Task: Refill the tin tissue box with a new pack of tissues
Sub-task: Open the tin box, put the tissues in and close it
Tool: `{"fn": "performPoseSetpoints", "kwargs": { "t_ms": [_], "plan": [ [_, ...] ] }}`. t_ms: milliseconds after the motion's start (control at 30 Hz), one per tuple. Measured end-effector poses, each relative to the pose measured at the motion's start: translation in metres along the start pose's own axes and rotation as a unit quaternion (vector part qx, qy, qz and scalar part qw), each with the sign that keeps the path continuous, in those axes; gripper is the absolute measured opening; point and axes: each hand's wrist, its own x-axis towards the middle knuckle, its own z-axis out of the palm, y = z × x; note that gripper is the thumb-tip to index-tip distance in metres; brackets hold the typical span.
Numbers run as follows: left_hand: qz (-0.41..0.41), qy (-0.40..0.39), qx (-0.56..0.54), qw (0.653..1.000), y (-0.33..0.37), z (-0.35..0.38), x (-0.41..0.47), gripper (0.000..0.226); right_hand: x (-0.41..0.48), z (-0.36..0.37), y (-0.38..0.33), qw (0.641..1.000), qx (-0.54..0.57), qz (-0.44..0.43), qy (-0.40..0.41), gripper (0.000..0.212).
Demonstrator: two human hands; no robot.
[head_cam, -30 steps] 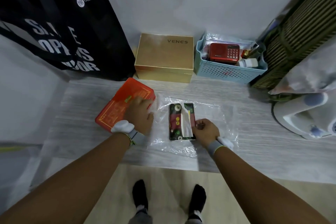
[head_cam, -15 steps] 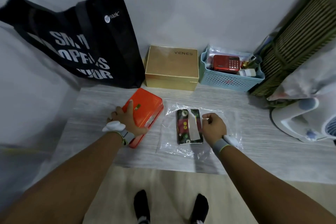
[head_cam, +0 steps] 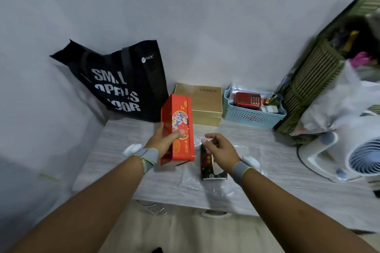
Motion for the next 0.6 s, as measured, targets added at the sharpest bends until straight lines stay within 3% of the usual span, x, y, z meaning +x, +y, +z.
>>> {"fn": "performPoseSetpoints", "kwargs": {
  "t_ms": [133,200,467,600],
  "plan": [
    [0.058,-0.044,-0.083,0.994,0.023,0.017,-0.026,0.062,-0.007,-0.004,-0.009,0.994,0.046,0.046,-0.088,0.065],
    [0.061,-0.053,-0.108,0.991,0.028,0.026,-0.037,0.054,-0.013,-0.011,-0.01,0.992,0.04,0.05,-0.113,0.08],
    [0.04,-0.095,-0.165,0.981,0.035,0.051,-0.057,0.037,-0.031,-0.031,-0.018,0.983,0.039,0.068,-0.169,0.069],
    [0.035,-0.103,-0.163,0.981,0.037,0.057,-0.061,0.045,-0.035,-0.036,-0.019,0.977,0.039,0.072,-0.197,0.072]
  ]
}}
